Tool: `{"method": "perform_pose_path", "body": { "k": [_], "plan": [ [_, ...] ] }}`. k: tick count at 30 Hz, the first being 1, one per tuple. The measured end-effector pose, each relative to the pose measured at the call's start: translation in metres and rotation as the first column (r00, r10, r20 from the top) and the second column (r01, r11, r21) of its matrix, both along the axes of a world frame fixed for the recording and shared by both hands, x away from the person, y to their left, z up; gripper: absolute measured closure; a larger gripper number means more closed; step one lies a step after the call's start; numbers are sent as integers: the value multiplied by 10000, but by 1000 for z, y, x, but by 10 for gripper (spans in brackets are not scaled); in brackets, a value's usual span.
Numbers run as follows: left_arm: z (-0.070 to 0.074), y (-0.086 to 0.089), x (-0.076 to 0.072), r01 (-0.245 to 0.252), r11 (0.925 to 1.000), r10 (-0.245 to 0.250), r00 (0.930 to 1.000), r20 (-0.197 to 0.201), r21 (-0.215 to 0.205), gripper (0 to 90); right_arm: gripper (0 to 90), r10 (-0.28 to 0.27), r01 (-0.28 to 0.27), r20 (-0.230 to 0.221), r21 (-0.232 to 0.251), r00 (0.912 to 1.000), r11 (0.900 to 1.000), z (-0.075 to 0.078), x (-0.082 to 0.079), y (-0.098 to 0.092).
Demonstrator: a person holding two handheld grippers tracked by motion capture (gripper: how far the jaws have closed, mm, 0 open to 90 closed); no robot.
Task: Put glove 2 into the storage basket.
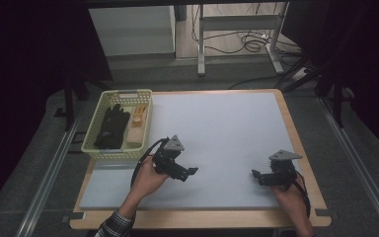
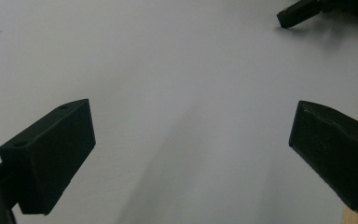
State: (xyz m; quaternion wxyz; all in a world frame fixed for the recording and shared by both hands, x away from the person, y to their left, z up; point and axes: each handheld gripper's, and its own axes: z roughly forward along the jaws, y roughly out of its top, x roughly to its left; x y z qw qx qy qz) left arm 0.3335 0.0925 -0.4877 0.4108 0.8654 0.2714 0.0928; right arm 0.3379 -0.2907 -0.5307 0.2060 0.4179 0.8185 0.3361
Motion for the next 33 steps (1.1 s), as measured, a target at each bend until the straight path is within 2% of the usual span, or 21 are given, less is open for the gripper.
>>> {"method": "perform_pose_path", "body": {
  "k": [8,18,25,28,33],
  "plan": [
    [-23,-4,-5,106,9999,-106,9997,-219,-21,9,95,8,-8,2,-2,10000,10000,0,0,0],
    [-48,-8,-9,22,9997,-10,9988,-482,239,12,95,5,-5,-1,-1,10000,10000,0,0,0],
    [-58,-14,-11,-4,9977,33,9991,-430,685,6,94,6,-6,0,-2,10000,10000,0,0,0],
    [-58,-16,-13,-22,9954,45,9997,-243,961,7,95,8,-8,5,-4,10000,10000,0,0,0],
    [-59,-16,-13,-14,9950,33,9998,-193,998,4,94,9,-9,3,-6,10000,10000,0,0,0]
  ]
}}
